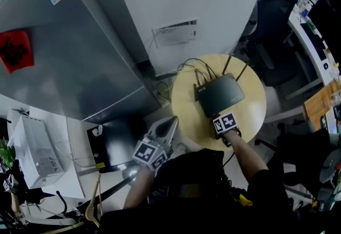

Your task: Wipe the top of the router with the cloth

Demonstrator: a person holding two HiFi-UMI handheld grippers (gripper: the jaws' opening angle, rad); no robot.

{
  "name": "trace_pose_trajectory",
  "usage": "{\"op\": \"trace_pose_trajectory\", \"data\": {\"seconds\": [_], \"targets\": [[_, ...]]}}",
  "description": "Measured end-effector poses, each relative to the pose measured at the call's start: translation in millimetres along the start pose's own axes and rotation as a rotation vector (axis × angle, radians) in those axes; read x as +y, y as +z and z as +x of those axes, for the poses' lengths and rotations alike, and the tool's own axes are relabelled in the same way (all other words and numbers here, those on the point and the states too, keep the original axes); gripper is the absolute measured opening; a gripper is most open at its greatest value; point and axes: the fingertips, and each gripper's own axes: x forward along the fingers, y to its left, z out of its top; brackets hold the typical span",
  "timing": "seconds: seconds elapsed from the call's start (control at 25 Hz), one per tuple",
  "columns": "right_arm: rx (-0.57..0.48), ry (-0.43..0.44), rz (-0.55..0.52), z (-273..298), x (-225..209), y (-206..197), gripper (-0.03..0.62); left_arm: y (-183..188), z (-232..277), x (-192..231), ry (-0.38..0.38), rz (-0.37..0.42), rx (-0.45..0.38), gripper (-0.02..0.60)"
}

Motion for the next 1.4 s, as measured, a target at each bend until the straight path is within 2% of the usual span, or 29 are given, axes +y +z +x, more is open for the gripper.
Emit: {"op": "trace_pose_trajectory", "data": {"seconds": [0.36, 0.52, 0.64, 0.76, 0.88, 1.0, 1.16, 1.4], "targets": [[0.006, 0.052, -0.015, 7, 31, 4, 0.063, 1, -8, 6, -0.005, -0.007, -0.003, -0.006], [-0.003, 0.116, -0.027, 11, 59, 8, 0.063, -1, -9, 10, -0.007, -0.010, -0.005, -0.006], [-0.042, 0.165, -0.034, 13, 85, 24, 0.063, -3, -10, 13, -0.012, -0.012, 0.001, -0.006], [-0.096, 0.148, -0.008, 15, 94, 49, 0.063, -4, -14, 21, -0.004, -0.017, 0.010, -0.006], [-0.156, 0.113, 0.122, 17, 85, 74, 0.063, -3, -18, 33, 0.011, -0.021, 0.008, -0.006], [-0.219, 0.088, 0.324, 18, 70, 94, 0.061, 1, -20, 45, 0.027, -0.032, -0.002, -0.006], [-0.273, 0.105, 0.595, 21, 57, 108, 0.061, 4, -20, 55, 0.027, -0.044, 0.004, -0.006], [-0.290, 0.043, 0.746, 29, 50, 107, 0.061, 4, -16, 59, 0.009, -0.046, 0.011, -0.006]]}}
